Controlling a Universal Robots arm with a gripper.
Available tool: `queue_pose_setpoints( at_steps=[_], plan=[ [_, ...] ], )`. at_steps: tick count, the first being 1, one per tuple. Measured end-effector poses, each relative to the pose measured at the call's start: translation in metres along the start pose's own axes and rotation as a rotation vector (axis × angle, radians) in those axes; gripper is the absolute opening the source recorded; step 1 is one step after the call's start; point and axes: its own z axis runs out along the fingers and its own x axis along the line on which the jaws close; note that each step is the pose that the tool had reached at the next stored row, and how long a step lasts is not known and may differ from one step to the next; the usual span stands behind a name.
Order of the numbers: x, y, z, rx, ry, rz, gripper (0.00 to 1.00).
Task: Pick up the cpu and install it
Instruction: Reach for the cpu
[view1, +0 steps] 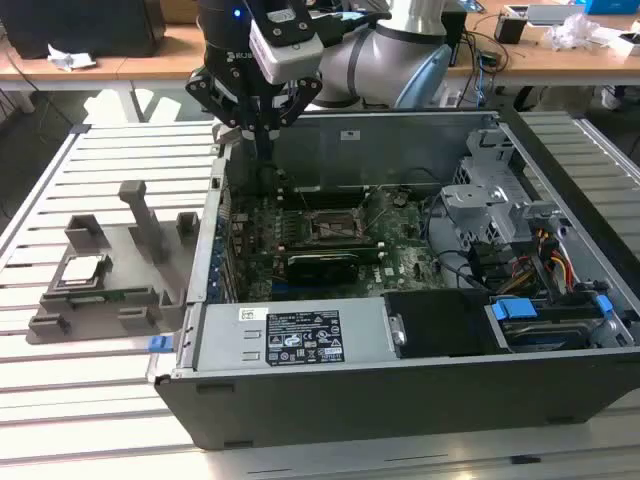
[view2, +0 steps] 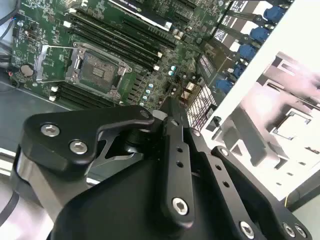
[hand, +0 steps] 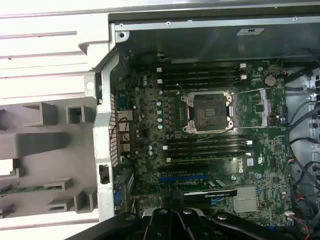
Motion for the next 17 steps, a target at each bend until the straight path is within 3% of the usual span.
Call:
queue_pose_setpoints(
  at_steps=[1, 6, 13, 17],
  plan=[
    [0.0003, 0.0, 0.0, 0.0001, -0.0001, 0.0, 0.11],
    [0.0188, -0.0014, -0.0005, 0.0001, -0.0001, 0.0, 0.11],
    [0.0302, -0.0022, -0.0008, 0.0001, -0.0001, 0.0, 0.11],
    [0.041, -0.003, -0.0011, 0.0002, 0.0, 0.0, 0.11]
  ],
)
